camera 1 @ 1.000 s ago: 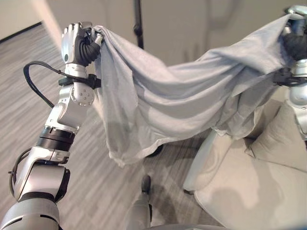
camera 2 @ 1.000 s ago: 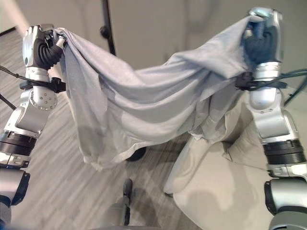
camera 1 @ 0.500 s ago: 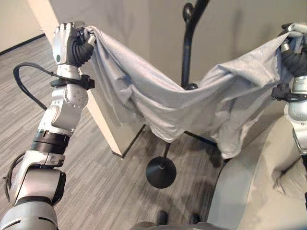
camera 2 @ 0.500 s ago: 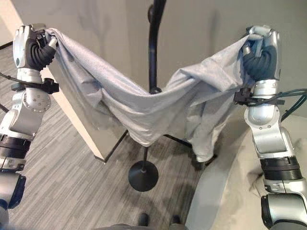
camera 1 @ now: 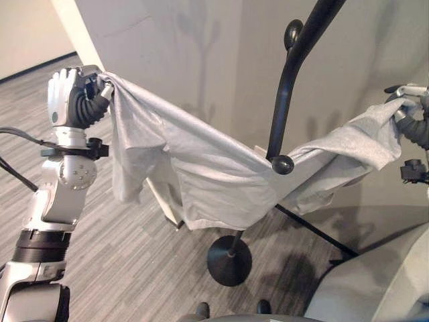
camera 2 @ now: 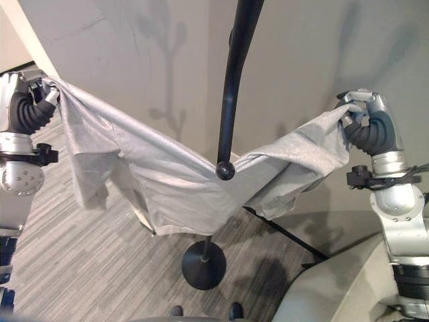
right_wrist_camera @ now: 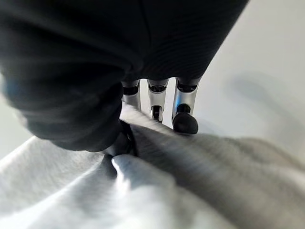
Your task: Hang the clothes on the sofa on the clothes rack.
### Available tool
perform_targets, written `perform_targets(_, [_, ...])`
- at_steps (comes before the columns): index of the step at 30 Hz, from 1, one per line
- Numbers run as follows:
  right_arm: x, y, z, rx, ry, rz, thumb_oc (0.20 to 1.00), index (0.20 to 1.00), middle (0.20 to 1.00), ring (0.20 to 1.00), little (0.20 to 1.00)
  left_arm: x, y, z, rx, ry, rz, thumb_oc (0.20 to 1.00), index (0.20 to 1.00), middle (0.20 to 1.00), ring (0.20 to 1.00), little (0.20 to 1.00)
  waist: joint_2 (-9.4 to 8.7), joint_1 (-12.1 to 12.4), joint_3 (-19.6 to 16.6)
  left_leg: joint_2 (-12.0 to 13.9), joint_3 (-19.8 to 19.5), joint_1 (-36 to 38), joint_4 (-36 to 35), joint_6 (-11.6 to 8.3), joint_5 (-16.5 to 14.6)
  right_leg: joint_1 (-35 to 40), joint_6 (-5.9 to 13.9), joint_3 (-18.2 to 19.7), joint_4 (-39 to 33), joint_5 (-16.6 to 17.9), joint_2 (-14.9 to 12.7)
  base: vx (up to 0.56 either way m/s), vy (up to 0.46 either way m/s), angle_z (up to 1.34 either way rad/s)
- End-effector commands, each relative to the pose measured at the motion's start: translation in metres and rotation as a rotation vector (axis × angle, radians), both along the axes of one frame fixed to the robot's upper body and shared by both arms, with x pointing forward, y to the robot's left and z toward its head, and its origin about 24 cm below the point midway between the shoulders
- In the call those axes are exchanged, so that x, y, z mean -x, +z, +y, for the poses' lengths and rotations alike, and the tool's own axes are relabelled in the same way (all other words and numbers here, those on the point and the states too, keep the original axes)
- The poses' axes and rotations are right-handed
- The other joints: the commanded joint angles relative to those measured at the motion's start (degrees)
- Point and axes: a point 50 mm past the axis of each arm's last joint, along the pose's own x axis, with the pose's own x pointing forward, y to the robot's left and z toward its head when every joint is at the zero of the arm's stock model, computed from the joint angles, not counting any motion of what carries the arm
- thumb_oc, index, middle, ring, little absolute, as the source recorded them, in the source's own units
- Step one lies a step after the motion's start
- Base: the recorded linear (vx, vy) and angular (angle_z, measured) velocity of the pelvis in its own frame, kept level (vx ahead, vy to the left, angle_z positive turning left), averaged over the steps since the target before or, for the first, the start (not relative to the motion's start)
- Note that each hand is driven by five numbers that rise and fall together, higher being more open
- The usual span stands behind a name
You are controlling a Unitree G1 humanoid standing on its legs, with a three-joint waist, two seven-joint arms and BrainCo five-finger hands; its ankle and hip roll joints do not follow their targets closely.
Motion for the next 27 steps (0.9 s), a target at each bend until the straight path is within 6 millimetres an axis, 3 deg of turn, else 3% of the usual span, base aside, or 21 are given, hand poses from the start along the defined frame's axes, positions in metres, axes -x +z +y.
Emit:
perform_targets(1, [0.014, 0.024, -0.024, -0.057, -0.041, -0.104, 0.2, 0.2, 0.2, 0.2, 0.2, 0.008, 0.019, 0.02, 0.031, 0.044, -0.075, 0.2, 0.2, 0.2, 0.2, 0.2, -0.04, -1.13, -5.94, 2.87, -0.81, -2.39, 0.17, -4.51, -2.08, 2.05, 4.98, -3.55, 0.2, -4.16, -3.27, 0.02, -0.028, -0.07])
perform_targets(7, [0.02, 0.027, -0.019, -0.129, 0.051, -0.128, 0.2, 0.2, 0.2, 0.2, 0.2, 0.018, 0.01, 0.029, 0.08, 0.051, -0.068, 0.2, 0.2, 0.2, 0.2, 0.2, 0.36, -1.19, -6.2, 3.17, -0.54, -2.15, 0.17, -4.64, -2.08, 2.24, 4.83, -3.7, 0.2, -4.4, -3.23, 0.01, -0.02, -0.09])
perform_targets(15, [0.026, 0.043, -0.016, -0.152, 0.236, -0.084, 0.2, 0.2, 0.2, 0.2, 0.2, 0.032, 0.016, 0.032, 0.081, 0.016, -0.081, 0.2, 0.2, 0.2, 0.2, 0.2, 0.46, -0.95, -6.5, 3.44, -0.8, -2.24, 0.17, -4.9, -1.82, 2.08, 4.76, -3.62, 0.2, -4.36, -3.13, 0.0, -0.004, 0.01])
perform_targets(21, [0.028, 0.041, -0.02, -0.229, 0.409, 0.028, 0.2, 0.2, 0.2, 0.2, 0.2, 0.054, 0.025, 0.029, 0.205, -0.202, -0.119, 0.2, 0.2, 0.2, 0.2, 0.2, 0.71, -0.57, -6.75, 3.41, -0.6, -2.4, 0.17, -4.9, -1.66, 1.56, 4.94, -3.64, 0.2, -3.95, -3.18, -0.02, 0.0, -0.01])
perform_targets(22, [0.031, 0.037, -0.024, -0.25, 0.447, 0.062, 0.2, 0.2, 0.2, 0.2, 0.2, 0.061, 0.024, 0.028, 0.274, -0.317, -0.1, 0.2, 0.2, 0.2, 0.2, 0.2, 0.72, -0.35, -6.91, 3.44, -0.65, -2.48, 0.17, -4.93, -1.61, 1.68, 4.9, -3.81, 0.2, -4.1, -3.16, 0.0, 0.0, 0.0])
perform_targets(27, [0.03, 0.033, -0.028, -0.241, 0.455, 0.123, 0.2, 0.2, 0.2, 0.2, 0.2, 0.072, 0.025, 0.028, 0.392, -0.491, -0.091, 0.2, 0.2, 0.2, 0.2, 0.2, 0.62, 0.21, -7.6, 3.52, -1.02, -2.39, 0.17, -5.02, -1.53, 2.17, 4.79, -4.32, 0.2, -4.48, -3.12, 0.0, -0.005, 0.01])
